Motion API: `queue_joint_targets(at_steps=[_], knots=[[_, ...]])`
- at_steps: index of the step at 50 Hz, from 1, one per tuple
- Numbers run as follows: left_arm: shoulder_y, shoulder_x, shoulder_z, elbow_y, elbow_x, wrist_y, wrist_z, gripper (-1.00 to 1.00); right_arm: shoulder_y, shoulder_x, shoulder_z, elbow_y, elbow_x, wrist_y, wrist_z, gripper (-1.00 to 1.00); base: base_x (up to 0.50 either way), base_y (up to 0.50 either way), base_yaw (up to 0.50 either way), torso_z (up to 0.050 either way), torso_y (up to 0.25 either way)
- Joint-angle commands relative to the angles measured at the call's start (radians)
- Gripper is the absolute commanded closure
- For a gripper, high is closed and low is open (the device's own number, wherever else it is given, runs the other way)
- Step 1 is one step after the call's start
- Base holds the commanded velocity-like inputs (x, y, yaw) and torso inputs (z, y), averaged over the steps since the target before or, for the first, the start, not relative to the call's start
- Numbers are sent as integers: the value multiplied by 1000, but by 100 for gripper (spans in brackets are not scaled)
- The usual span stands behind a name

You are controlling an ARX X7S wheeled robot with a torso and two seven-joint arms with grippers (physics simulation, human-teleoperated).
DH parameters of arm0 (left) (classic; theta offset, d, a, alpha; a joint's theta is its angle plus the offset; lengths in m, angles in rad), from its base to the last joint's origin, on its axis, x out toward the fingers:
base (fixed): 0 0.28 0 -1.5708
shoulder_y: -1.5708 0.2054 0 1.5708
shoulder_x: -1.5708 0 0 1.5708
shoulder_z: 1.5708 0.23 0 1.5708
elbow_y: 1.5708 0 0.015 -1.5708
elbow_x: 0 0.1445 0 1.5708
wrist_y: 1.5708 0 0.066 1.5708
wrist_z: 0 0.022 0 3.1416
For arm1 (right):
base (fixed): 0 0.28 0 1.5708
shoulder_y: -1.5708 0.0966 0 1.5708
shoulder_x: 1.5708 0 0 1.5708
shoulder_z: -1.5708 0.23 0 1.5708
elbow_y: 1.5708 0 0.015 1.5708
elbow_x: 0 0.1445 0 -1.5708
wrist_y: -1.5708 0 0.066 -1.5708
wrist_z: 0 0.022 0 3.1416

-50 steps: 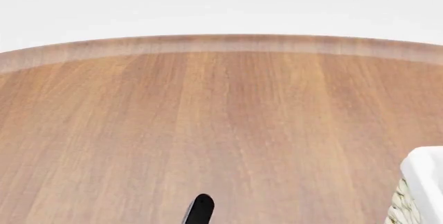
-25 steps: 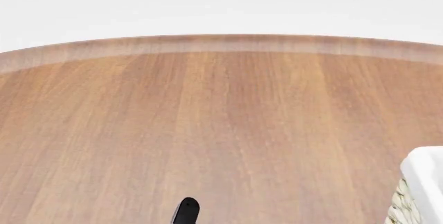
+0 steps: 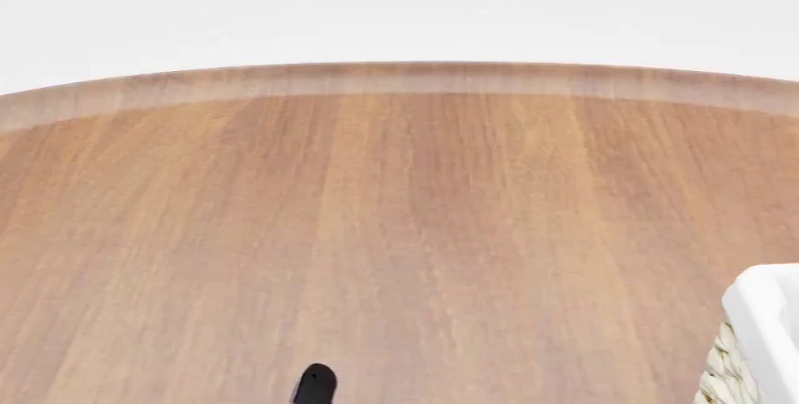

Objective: Pick the milk and place it in the basket.

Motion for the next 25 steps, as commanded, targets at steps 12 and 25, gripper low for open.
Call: queue_joint_targets(at_steps=[12, 25], knots=[[-15, 26, 0, -4, 25, -2, 21, -100, 35, -77, -23, 148, -35, -74, -60, -100, 0, 0, 0, 0, 0], [-20, 46, -14, 2, 17, -18, 36, -100, 25, -70, -12, 142, -30, -81, -28, 100, 0, 0, 0, 0, 0]])
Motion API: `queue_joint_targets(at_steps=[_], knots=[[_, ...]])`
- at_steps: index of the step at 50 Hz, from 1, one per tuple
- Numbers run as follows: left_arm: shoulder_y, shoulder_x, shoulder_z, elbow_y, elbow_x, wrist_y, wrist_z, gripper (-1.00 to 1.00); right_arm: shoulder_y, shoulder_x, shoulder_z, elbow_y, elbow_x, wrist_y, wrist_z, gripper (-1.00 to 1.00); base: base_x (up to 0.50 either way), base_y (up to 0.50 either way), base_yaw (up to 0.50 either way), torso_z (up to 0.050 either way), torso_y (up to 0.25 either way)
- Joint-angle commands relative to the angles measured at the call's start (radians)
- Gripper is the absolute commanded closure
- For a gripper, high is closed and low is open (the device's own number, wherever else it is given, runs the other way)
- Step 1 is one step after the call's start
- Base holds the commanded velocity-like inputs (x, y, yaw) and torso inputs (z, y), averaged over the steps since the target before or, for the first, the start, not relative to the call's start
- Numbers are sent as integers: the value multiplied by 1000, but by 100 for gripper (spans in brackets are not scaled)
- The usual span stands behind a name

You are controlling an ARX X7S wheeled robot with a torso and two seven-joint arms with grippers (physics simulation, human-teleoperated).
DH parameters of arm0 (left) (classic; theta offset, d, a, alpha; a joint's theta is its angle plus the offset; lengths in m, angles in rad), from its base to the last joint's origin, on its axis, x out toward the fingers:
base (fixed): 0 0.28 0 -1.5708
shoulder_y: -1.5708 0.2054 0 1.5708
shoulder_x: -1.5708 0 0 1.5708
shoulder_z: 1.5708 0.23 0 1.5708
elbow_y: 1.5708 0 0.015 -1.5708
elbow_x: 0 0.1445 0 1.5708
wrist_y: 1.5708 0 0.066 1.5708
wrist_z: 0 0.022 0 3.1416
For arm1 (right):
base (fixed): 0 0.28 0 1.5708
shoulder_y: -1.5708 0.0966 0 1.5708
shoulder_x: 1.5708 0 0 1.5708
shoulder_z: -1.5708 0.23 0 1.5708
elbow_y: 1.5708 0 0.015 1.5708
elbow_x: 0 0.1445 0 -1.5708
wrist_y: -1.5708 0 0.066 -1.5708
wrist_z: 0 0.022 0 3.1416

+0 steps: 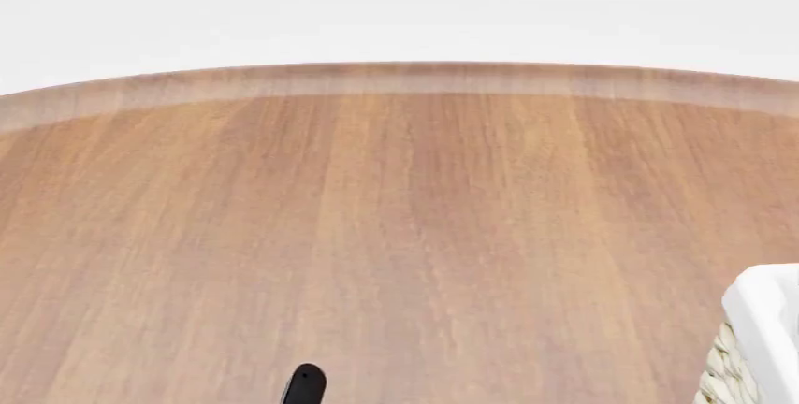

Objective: Pick the milk and place it in the basket.

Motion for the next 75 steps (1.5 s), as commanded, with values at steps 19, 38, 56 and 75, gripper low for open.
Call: queue_joint_targets(at_steps=[19, 38, 56, 75], knots=[[-25, 9, 5, 1, 17, -5, 11, -100, 51, -45, 233, -35, 26, 174, 311, 100, 1, 1, 1, 0, 0], [-46, -17, 70, -15, 40, 26, -11, -100, 125, 0, 508, -458, 158, 434, 573, 100, 0, 0, 0, 0, 0], [-59, -5, 72, -6, 38, 11, -4, -100, 150, 33, 707, -783, 260, 626, 734, 100, 0, 0, 0, 0, 1], [-81, -17, 104, -16, 37, 21, -10, -100, 152, 86, 1004, -1065, 363, 884, 906, 100, 0, 0, 0, 0, 1]])
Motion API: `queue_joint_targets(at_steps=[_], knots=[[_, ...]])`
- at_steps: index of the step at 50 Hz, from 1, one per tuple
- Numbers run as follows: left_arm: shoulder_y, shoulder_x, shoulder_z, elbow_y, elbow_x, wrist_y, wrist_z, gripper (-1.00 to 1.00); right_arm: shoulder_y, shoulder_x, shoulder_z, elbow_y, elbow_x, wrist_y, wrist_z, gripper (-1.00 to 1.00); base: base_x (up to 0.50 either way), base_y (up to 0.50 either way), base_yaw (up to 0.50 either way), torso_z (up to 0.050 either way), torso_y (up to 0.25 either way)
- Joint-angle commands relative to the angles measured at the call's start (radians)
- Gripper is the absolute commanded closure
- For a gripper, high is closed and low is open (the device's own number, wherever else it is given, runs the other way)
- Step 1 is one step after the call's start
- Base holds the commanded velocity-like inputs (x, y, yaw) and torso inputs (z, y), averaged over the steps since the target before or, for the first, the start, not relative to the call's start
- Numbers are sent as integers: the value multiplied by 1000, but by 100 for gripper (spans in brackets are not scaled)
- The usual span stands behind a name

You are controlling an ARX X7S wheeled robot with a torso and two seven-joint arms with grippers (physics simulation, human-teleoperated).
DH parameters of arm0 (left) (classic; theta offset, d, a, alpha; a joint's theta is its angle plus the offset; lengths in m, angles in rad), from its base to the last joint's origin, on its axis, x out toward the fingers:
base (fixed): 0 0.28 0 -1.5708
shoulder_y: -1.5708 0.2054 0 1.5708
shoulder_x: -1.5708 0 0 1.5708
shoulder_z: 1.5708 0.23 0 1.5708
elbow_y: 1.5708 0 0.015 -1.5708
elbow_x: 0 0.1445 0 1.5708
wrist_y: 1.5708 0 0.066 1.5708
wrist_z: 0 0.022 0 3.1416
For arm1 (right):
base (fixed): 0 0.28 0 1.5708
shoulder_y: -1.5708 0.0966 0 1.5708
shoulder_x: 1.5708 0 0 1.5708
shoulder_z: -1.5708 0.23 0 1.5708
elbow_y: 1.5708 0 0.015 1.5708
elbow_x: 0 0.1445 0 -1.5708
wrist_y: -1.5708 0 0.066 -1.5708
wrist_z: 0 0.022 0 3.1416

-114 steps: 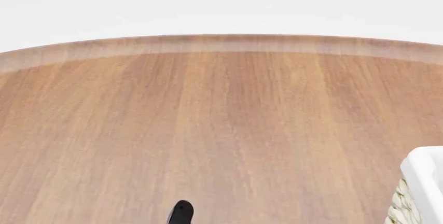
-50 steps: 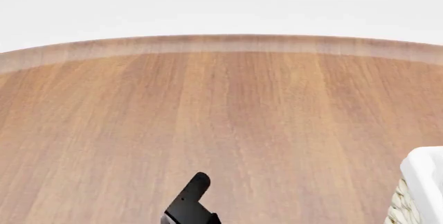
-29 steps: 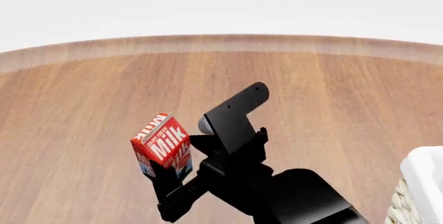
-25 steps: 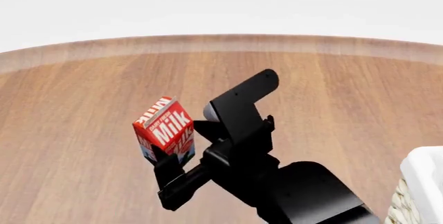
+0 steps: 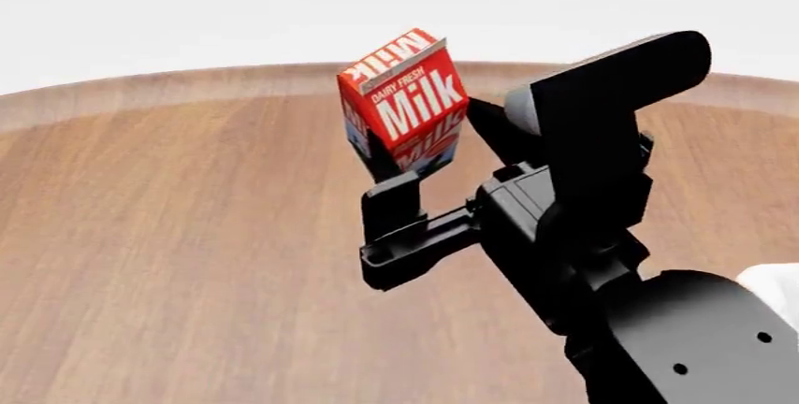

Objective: Pick the milk and place it in the basket.

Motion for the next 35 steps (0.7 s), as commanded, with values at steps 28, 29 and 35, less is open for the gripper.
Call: queue_joint_targets(at_steps=[28, 29, 35], knots=[[-37, 21, 33, -10, 29, 5, 17, -100, -136, 73, 462, -211, -12, 111, 154, 100, 0, 0, 0, 0, 1], [-37, 22, 34, -11, 30, 4, 17, -100, -137, 73, 463, -207, -19, 110, 161, 100, 0, 0, 0, 0, 0], [-36, 35, 27, -9, 30, -3, 27, -100, -158, 78, 458, -160, -63, 61, 183, 100, 0, 0, 0, 0, 2]])
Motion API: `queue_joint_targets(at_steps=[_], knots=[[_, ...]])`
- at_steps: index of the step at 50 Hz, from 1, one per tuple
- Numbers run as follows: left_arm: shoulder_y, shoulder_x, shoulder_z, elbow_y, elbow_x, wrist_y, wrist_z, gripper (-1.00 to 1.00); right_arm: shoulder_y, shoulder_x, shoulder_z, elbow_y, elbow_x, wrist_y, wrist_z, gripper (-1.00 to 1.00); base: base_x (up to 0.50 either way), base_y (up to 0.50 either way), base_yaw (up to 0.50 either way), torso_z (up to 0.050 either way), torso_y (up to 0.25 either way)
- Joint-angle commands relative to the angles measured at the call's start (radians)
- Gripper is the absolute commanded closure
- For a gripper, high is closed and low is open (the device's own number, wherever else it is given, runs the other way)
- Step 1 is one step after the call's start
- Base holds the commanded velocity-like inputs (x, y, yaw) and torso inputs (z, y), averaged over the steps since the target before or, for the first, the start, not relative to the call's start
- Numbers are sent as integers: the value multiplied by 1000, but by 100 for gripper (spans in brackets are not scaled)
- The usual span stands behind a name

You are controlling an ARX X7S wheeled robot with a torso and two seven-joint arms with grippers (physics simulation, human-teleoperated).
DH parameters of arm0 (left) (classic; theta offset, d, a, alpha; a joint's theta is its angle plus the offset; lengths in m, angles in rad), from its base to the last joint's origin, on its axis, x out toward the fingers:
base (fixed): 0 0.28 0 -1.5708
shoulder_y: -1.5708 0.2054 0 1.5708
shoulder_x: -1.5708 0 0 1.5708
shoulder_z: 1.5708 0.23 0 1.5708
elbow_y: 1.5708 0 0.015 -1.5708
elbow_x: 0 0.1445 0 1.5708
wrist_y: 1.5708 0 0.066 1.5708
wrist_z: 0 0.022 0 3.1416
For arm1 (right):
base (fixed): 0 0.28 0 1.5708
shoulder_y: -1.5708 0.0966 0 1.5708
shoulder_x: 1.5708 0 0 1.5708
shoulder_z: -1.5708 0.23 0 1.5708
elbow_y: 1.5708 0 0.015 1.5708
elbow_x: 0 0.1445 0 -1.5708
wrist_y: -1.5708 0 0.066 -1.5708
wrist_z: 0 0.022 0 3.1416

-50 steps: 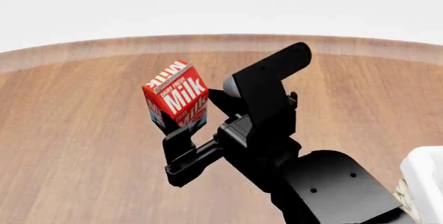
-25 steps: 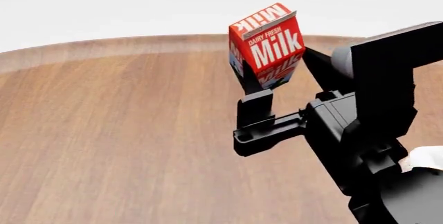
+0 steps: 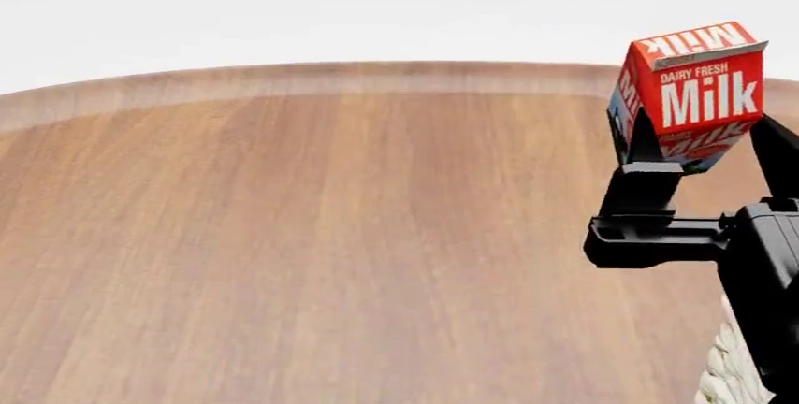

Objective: Pick the milk and place it in the basket.

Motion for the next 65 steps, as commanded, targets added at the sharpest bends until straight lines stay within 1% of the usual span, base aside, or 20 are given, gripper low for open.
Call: queue_joint_targets(at_steps=[1, 4, 6, 16, 23, 28, 29, 47, 49, 52, 53, 54, 55, 56, 57, 58, 59, 60, 61, 65], knots=[[-4, 34, -21, 0, 22, -11, 28, -100, -24, -8, 68, 30, -84, -60, 24, 100, 0, 0, 0, 0, 0], [-6, 36, -20, -1, 22, -12, 30, -100, -36, 10, 35, 50, -138, -80, 67, 100, 0, 0, 0, 0, 3], [-8, 36, -12, -3, 25, -9, 29, -100, -29, -5, 64, 59, -164, -87, 109, 100, 0, 0, 0, 0, 0], [-14, 45, -17, -3, 18, -19, 37, -100, -31, -16, 129, 68, -176, -67, 148, 100, 0, 0, 0, 0, 1], [-24, 45, -7, -5, 18, -18, 38, -100, -55, -9, 123, 81, -180, -110, 131, 100, 0, 0, 0, 0, 1], [-32, 47, 4, -5, 20, -22, 39, -100, -74, 1, 72, 88, -193, -142, 123, 100, 0, 0, 0, 3, 2], [-36, 45, 9, -6, 19, -19, 38, -100, -86, -1, 35, 109, -207, -160, 124, 100, 0, 0, 0, 0, 0], [-50, 51, 17, -5, 18, -27, 42, -100, -87, 1, 34, 111, -202, -164, 129, 100, 0, 0, 0, 0, 1], [-50, 60, 16, -4, 21, -28, 49, -100, -2, 46, 23, 117, -180, -111, 116, 100, 0, 0, 0, 0, 5], [-67, 54, 66, -17, 39, -11, 41, -100, 146, 133, -44, 189, -180, -88, 87, 100, 0, 0, 0, 3, 0], [-72, 52, 76, -20, 40, -7, 40, -100, 251, 146, -33, 231, -150, -33, 75, 100, 0, 0, 0, 0, 0], [-77, 50, 79, -21, 38, -7, 37, -100, 303, 185, -75, 253, -156, -34, 62, 100, 0, 0, 0, 0, 10], [-79, 49, 79, -21, 36, -8, 36, -100, 333, 195, -83, 267, -154, -28, 59, 100, 0, 0, 0, 0, 0], [-82, 47, 78, -20, 34, -9, 35, -100, 424, 226, -114, 311, -144, -5, 38, 100, 0, 0, 0, 0, 0], [-83, 47, 77, -19, 33, -10, 36, -100, 465, 244, -138, 333, -142, -3, 25, 100, 0, 0, 0, 0, 0], [-82, 48, 73, -17, 31, -11, 37, -100, 519, 241, -131, 366, -130, 34, 25, 100, 0, 0, 0, 0, 0], [-79, 51, 69, -15, 34, -15, 39, -100, 571, 300, -222, 396, -145, -6, -18, 100, 0, 0, 0, 0, 0], [-76, 54, 66, -15, 34, -17, 42, -100, 613, 284, -197, 425, -136, 34, -7, 100, 0, 0, 0, 0, 10], [-72, 60, 61, -16, 34, -19, 45, -100, 651, 308, -233, 445, -141, 24, -22, 100, 0, 0, 0, 0, 0], [-61, 70, 37, -15, 27, -30, 55, -100, 781, 335, -252, 522, -138, 67, -33, 100, 0, 0, 0, 0, 0]])
